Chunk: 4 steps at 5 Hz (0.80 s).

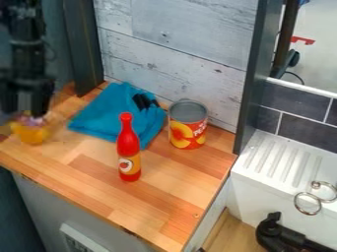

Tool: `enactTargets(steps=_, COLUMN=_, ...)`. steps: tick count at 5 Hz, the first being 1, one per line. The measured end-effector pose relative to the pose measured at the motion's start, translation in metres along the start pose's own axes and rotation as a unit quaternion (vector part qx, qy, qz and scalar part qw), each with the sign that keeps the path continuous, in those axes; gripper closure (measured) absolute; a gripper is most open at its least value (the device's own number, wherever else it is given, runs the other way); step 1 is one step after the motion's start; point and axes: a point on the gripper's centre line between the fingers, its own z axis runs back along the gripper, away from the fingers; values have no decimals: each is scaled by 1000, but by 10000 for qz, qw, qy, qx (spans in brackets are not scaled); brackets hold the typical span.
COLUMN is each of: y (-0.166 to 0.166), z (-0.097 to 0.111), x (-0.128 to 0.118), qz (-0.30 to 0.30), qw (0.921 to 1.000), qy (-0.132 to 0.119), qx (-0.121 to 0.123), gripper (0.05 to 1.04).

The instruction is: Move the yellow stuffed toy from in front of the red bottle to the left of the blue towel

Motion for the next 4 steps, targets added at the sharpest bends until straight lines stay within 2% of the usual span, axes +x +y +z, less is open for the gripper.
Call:
enactTargets(steps=1, y=-18, z=18, x=-8, qz=-90, qw=9985, qy=293, qx=459, gripper=76)
enactTargets(steps=2, y=-60, z=55, x=-23, qz=-960, qw=9928, qy=-61, qx=713, gripper=79)
enactTargets(steps=3, y=-103, z=78, x=-52, qz=-1897, qw=9795, qy=-329, qx=598, gripper=81)
enactTargets(steps=4, y=-135, z=84, x=-86, qz=-2397, qw=9683, qy=-652, qx=272, gripper=81)
